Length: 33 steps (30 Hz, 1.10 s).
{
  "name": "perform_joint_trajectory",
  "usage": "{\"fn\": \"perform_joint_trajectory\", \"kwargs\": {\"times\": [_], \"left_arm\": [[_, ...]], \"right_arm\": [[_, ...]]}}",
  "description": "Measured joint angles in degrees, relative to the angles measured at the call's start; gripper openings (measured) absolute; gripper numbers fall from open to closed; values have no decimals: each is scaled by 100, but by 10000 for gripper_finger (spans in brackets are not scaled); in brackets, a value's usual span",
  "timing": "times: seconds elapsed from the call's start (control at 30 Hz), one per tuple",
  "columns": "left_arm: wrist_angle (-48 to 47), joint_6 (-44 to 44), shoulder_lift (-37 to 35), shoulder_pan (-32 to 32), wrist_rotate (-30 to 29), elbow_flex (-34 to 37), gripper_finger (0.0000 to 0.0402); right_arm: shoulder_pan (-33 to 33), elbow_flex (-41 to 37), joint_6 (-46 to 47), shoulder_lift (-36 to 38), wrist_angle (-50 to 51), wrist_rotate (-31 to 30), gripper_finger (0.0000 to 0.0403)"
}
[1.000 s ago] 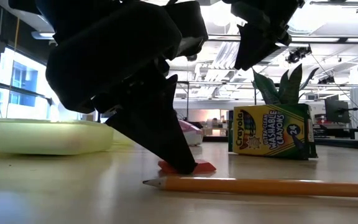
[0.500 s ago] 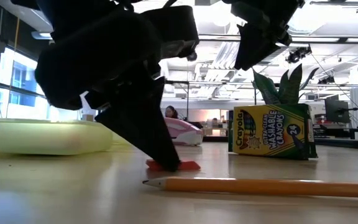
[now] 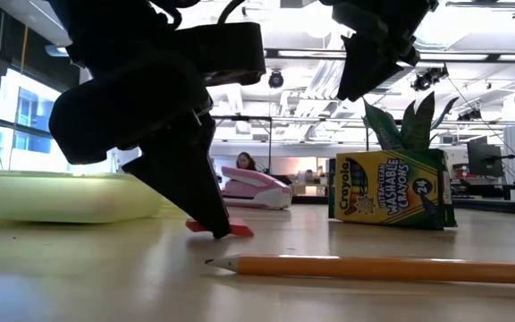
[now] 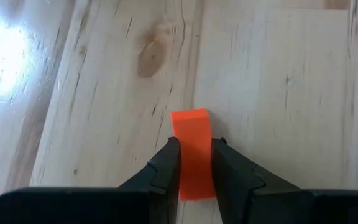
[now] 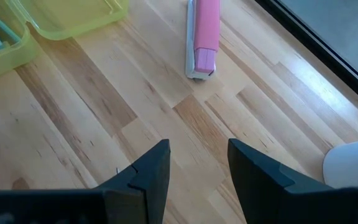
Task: Pack school essentials
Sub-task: Put the orange eraser into the yellow supply box
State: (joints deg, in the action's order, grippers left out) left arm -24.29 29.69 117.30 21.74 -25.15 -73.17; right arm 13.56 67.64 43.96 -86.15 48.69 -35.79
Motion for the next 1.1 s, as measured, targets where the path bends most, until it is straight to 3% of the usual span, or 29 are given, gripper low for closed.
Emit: {"fn": "perform_joint_trajectory", "kwargs": {"times": [0.33,0.7,0.93,1.1], "left_arm": [[-326,-32,-313,9,-99,-17,66],[-1695,4,-1305,65,-673,-5,66],[-3087,740,-2102,289,-1325,83,64],[-3257,1411,-2770,431,-1551,769,65]], "right_arm": [[-2,0,-2,-2,-2,2,153],[-1,4,13,-4,-9,4,153],[0,4,16,-4,-66,3,153],[-2,4,15,-4,-90,64,153]]}}
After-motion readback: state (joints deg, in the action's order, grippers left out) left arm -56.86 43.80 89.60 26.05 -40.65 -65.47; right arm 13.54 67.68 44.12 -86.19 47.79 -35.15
